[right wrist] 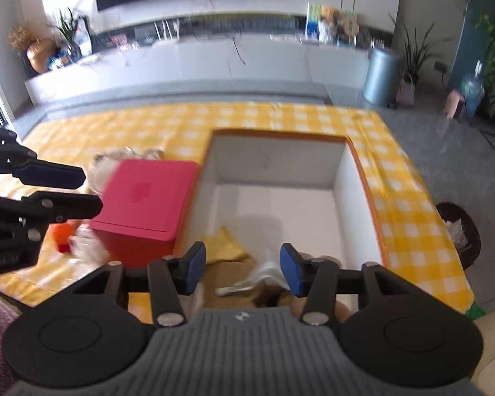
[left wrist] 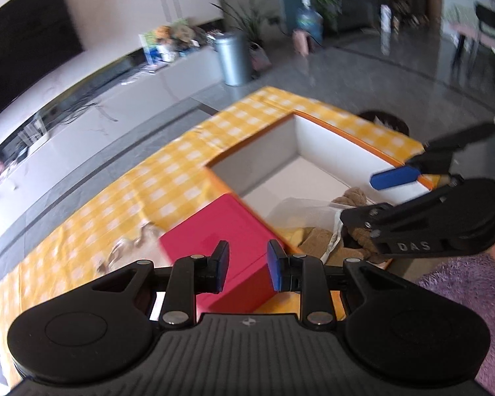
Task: Organize soft objects
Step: 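Move both grippers back over the remaining items on the table, then grasp the orange crochet ball with the right gripper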
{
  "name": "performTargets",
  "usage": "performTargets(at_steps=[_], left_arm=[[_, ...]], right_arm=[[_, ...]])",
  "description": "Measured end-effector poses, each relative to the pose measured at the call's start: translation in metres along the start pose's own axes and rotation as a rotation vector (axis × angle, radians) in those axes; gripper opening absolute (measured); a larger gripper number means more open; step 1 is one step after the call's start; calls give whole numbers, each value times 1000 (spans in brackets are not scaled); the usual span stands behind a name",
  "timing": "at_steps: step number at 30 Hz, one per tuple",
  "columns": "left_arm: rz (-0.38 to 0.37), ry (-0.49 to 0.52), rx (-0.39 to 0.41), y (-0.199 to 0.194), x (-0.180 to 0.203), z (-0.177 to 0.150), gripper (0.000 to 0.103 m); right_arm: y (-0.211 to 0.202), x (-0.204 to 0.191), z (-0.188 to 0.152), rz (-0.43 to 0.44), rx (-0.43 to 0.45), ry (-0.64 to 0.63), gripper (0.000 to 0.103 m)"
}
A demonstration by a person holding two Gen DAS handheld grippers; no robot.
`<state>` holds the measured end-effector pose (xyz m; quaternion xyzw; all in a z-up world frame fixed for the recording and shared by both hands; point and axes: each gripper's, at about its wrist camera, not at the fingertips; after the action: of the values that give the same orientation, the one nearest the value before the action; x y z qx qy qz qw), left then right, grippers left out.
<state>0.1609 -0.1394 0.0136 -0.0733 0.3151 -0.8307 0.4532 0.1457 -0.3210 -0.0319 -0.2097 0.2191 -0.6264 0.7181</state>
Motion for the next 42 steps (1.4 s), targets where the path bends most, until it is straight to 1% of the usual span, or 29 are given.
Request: performTargets(at_steps=[5, 7, 11, 15, 18, 20, 23, 26, 29, 33, 38, 42], left_arm=[[98, -135, 46, -42, -29, -36, 31], [132, -202, 54, -53, -39, -54, 31], [212, -298, 66, -74, -54, -90, 31], [243, -393, 80, -83, -69, -120, 31], [270, -438, 85, -89, -80, -143, 31], [265, -462, 84, -95, -84, -159, 31], [254, -494, 72, -96, -88, -174, 31], [247, -514, 60, -95, -92, -182, 31], [234, -527, 56, -91, -98, -187, 31], [217, -510, 50, -80, -105, -186, 31], [215, -487, 18, -72, -128, -183, 31], [209, -451, -17, -56, -152, -183, 31]], right_arm=[[-29, -35, -16, 53, 86, 48, 50], [-34, -50, -25, 77, 107, 76, 50], [-38, -82, -45, 94, 133, 89, 50], [-34, -109, -63, 84, 136, 91, 52], [-29, -126, -75, 80, 127, 76, 52], [-25, -135, -82, 95, 113, 77, 52], [-16, -145, -85, 114, 84, 57, 52], [-9, -155, -87, 114, 66, 31, 54], [2, -163, -88, 118, 44, 15, 55], [17, -174, -84, 117, 30, -26, 55], [31, -196, -69, 184, 61, -95, 54], [56, -222, -55, 258, 62, -146, 54]])
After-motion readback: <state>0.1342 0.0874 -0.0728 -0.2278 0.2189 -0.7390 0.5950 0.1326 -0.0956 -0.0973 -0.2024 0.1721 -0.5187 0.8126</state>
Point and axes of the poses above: each gripper's, at about its wrist camera, not at the fingertips, and y roughly the way its jaws point, x to its right, z to its top, and after that the axes turned 12 degrees about x, right-handed
